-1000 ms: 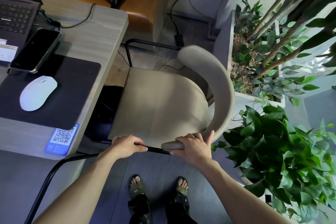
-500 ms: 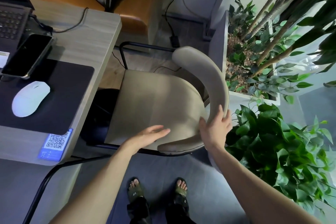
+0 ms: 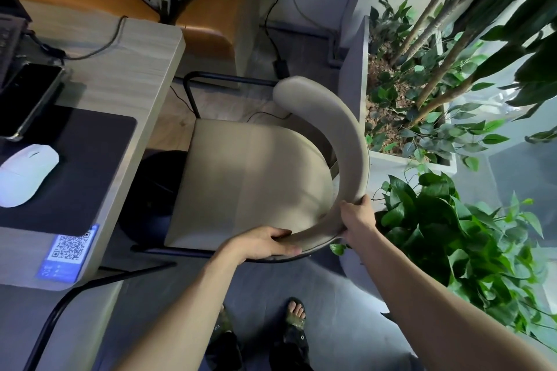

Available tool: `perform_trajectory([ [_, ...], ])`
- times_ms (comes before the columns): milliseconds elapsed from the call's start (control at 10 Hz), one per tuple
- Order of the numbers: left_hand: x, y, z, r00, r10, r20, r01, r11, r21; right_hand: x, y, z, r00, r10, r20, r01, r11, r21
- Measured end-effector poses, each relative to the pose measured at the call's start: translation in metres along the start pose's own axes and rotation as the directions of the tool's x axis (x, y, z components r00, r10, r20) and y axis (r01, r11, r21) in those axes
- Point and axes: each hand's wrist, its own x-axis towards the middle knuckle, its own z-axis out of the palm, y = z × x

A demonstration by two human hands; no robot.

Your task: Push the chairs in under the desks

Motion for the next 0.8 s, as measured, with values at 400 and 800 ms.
perform_trajectory([
  [400, -0.005, -0.011, 0.003, 1.000, -0.024, -0.012, 0.024, 1.000, 0.020, -0.012, 0.007, 0.001, 0.998, 0.052, 0.029, -0.051, 0.998, -0.032],
  [800, -0.045, -0.009, -0.006, 0.961, -0.089, -0.261, -0.007, 0.937, -0.348, -0.025, -0.014, -0.018, 0.999, 0.009, -0.051, -0.019, 0.980, -0.198],
])
